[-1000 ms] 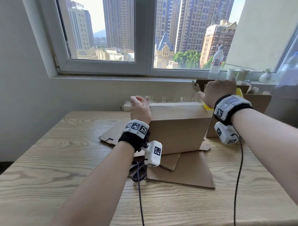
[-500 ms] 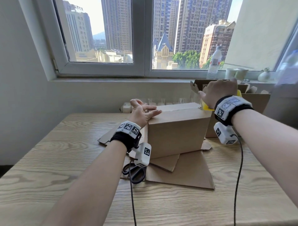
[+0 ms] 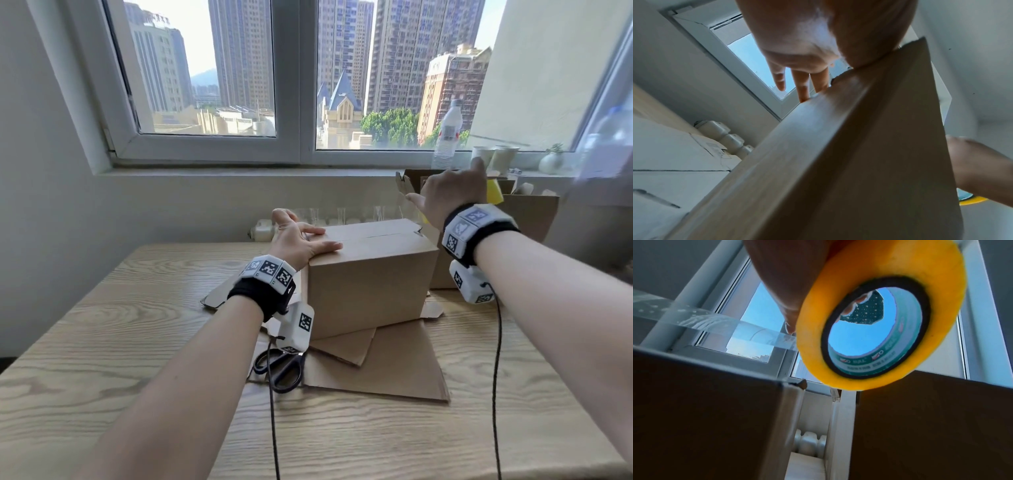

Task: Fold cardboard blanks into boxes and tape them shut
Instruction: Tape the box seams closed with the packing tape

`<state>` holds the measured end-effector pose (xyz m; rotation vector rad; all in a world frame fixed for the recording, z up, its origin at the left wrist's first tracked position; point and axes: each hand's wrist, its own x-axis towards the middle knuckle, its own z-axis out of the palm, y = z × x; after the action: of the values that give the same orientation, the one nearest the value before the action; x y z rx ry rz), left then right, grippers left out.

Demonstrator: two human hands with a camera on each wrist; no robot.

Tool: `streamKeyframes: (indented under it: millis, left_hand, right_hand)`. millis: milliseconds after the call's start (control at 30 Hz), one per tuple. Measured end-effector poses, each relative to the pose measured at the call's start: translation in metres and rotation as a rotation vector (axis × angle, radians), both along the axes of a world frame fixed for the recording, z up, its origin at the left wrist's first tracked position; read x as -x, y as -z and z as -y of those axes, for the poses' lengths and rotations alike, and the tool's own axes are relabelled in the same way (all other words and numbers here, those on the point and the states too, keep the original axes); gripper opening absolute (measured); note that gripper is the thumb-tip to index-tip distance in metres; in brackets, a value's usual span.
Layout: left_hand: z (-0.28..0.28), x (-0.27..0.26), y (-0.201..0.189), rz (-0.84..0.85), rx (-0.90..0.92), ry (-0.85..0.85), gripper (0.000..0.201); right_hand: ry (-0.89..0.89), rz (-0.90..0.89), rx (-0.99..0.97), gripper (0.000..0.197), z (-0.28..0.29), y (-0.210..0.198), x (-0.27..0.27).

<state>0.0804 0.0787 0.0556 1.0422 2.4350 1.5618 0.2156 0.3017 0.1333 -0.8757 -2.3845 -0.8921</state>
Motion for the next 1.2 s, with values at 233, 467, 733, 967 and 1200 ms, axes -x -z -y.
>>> streamKeyframes:
  millis: [233, 467, 733, 967, 1200]
  left_hand:
    - [-0.001, 0.002, -0.001, -0.09, 0.043, -0.004, 0.056]
    - [-0.004, 0.008, 0.003, -0.127, 0.032, -0.039, 0.081]
    - [-0.004, 0.005, -0.001, -0.128, 0.021, 0.004, 0.066]
    - [-0.008, 0.007, -0.004, -0.117, 0.05, 0.076, 0.072]
    - [-0.01, 0.006, -0.006, -0.219, 0.099, 0.177, 0.072]
  right_hand:
    - [0.09, -0.034, 0.124, 0.063, -0.005, 0.008, 0.013]
    - [0.148, -0.089, 0.289, 0.058, -0.008, 0.006, 0.015]
    - [0.159, -0.268, 0.645, 0.057, -0.026, -0.003, 0.006]
    - [0.223, -0.403, 0.681, 0.064, -0.023, 0.0, 0.005]
    - [0.362, -0.617, 0.965, 0.08, -0.013, 0.007, 0.013]
